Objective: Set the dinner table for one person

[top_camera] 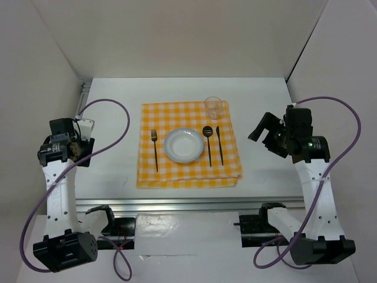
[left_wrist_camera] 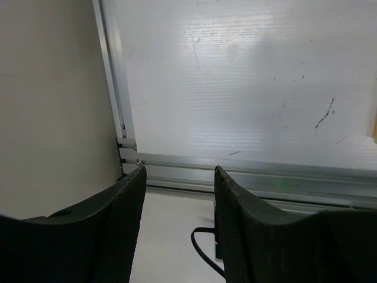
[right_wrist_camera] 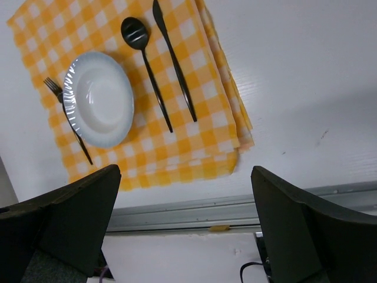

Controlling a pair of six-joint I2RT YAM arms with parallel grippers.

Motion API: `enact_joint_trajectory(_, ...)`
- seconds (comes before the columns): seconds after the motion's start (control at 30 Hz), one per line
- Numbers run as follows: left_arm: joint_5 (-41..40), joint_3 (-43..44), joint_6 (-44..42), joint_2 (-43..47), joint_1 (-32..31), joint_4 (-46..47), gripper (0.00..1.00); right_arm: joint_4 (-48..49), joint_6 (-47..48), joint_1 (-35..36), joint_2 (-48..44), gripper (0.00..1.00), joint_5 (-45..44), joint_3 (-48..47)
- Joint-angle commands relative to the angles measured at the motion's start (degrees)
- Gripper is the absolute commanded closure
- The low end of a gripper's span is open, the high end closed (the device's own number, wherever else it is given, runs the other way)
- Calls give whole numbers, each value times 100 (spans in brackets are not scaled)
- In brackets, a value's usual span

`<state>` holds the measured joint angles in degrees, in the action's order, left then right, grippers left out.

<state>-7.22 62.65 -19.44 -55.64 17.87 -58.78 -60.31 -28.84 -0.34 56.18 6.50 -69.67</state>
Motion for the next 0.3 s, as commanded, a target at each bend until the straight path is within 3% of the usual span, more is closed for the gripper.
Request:
enact_joint_trajectory(0.0, 239, 264, -7, -17, 24, -344, 43, -270, 195, 34, -248, 0, 167, 50)
enact_joint_trajectory(0.27, 186, 388, 45, 88, 24, -458, 42, -270, 195, 34, -494, 0, 360, 234)
